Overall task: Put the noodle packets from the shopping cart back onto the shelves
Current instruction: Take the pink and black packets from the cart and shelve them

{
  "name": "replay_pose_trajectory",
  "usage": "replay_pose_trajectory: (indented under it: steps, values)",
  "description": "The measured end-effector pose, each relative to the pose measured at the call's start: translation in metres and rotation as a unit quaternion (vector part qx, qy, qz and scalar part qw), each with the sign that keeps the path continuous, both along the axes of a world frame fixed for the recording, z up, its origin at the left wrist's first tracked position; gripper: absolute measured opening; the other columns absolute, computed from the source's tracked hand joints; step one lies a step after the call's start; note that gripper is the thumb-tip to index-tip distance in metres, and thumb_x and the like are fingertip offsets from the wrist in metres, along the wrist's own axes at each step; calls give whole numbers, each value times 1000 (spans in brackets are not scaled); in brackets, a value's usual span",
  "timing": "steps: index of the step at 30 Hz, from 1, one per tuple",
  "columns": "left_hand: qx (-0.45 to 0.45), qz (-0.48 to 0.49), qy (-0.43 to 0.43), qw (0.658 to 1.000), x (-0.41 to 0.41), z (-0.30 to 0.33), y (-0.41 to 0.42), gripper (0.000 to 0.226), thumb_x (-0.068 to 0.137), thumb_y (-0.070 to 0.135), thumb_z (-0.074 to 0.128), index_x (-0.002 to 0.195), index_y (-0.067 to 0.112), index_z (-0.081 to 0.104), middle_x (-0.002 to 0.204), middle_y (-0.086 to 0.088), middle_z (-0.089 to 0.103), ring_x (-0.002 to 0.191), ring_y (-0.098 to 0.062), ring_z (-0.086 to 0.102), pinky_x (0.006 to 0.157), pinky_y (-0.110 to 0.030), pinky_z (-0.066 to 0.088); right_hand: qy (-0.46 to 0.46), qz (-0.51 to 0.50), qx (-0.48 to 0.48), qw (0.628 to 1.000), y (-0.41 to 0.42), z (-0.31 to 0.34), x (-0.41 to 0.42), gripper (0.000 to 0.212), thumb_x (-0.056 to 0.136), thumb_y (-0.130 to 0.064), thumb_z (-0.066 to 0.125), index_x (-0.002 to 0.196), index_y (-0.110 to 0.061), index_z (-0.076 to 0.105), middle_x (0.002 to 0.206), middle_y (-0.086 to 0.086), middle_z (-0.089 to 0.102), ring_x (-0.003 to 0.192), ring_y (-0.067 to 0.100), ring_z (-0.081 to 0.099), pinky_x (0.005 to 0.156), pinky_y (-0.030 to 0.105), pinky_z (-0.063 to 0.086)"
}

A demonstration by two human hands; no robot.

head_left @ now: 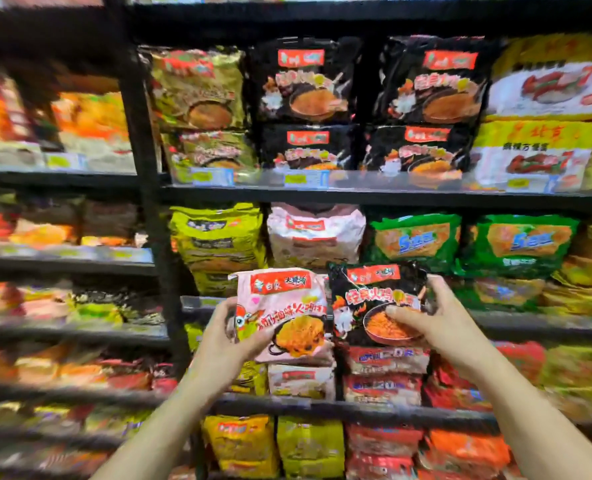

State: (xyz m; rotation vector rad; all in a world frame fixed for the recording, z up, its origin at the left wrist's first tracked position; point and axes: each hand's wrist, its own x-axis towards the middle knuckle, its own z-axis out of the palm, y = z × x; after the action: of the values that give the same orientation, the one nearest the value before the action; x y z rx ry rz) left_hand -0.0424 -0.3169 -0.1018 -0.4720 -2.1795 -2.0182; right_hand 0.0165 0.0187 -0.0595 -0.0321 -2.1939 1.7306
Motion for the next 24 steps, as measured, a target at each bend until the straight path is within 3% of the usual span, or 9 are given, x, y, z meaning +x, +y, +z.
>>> replay_pose_trajectory:
  steps: [4,8,13,16,19,22,24]
  values:
    - [8,40,-4,999,2,3,-58,49,82,6,81,121,16,54,105,0,77,92,-11,74,74,-23,59,4,46,10,999,-53,3,-34,56,74,-25,91,117,-34,56,110,3,77,98,25,76,88,48,60]
    - [11,91,4,996,4,6,-107,47,83,2,79,119,19,54,100,14,77,86,-1,72,68,-19,56,7,104,-16,994,-106,4,-67,58,71,-17,87,119,-26,56,106,4,78,96,25,76,79,40,63]
    - [33,149,-1,988,1,7,-175,54,79,9,81,125,13,52,107,-1,77,100,-19,74,78,-27,60,3,164,-7,986,-174,8,-118,70,64,-30,90,124,-30,55,109,-3,77,98,19,76,87,47,60]
    - [32,178,3,984,-4,14,-212,51,83,6,79,125,14,52,110,0,76,100,-17,74,84,-30,61,-4,201,8,980,-217,13,-147,75,62,-37,92,126,-34,53,114,-3,75,97,16,76,84,46,62]
    - [34,211,4,977,-19,17,-250,49,83,11,80,124,17,53,112,-4,76,103,-20,74,83,-31,61,4,224,19,974,-261,18,-179,72,62,-39,90,123,-35,53,113,-5,74,93,9,75,81,38,62]
    - [46,234,-1,971,-38,20,-279,53,82,11,81,126,18,53,116,-8,75,107,-25,73,90,-40,60,24,235,51,970,-295,29,-201,66,72,-33,89,126,-32,50,112,-11,71,85,-5,71,69,14,56]
    - [37,247,1,968,-53,26,-295,56,80,11,81,128,17,52,117,-8,74,108,-25,72,91,-41,60,31,251,45,966,-313,38,-217,66,77,-27,87,130,-30,48,112,-11,72,84,-3,73,66,14,55]
